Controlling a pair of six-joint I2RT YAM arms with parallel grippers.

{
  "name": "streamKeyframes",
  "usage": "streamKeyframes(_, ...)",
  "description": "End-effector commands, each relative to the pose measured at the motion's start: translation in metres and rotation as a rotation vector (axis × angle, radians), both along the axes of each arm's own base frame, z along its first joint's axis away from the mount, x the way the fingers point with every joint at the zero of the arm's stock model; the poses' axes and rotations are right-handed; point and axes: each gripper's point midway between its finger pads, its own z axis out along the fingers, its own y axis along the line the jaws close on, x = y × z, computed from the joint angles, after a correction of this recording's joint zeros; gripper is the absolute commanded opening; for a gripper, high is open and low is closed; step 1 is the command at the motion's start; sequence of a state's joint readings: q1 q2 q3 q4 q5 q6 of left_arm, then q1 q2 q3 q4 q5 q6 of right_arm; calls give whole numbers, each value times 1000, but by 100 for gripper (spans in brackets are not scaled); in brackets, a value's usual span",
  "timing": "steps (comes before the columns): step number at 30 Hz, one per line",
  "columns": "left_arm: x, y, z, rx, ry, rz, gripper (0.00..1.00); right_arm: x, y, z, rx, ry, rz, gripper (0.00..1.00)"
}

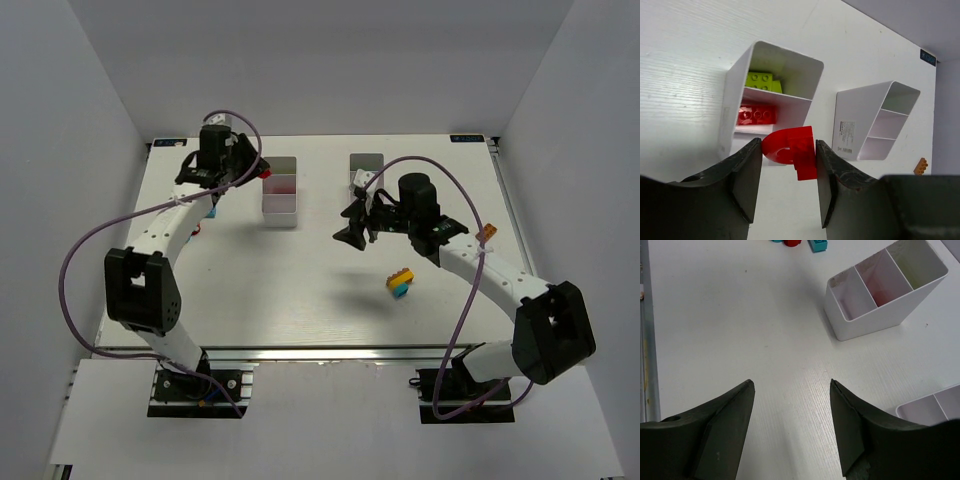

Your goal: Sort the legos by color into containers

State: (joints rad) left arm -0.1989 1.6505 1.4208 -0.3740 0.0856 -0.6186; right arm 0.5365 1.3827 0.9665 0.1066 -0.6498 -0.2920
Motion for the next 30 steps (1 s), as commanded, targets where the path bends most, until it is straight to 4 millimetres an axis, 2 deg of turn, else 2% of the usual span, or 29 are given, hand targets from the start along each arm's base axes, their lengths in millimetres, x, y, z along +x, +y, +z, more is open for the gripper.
streamKeyframes(1,23,-23,10,12,-112,-26,40,2,-6,13,17,-45,-18,67)
streamKeyframes(4,34,-33,9,63,-179,-18,40,1,-7,11,14,-40,-20,67)
streamKeyframes(5,40,-33,18,77,-231,3,40,2,-8,11,13,-38,-21,67)
streamKeyframes(6,40,-40,18,92,-249,1,40,1,-8,11,14,-38,-20,67)
streamKeyframes(8,45,-42,27,133,-311,6,40,2,-7,11,13,-37,-20,67)
streamKeyframes(11,52,-43,26,188,-343,26,39,2,-7,11,10,-38,-17,67)
streamKeyframes(23,46,-43,-30,283,-249,5,39,4,-10,9,7,-34,-23,67)
streamKeyframes(30,46,-43,-45,294,-222,3,44,5,-10,9,7,-31,-25,67)
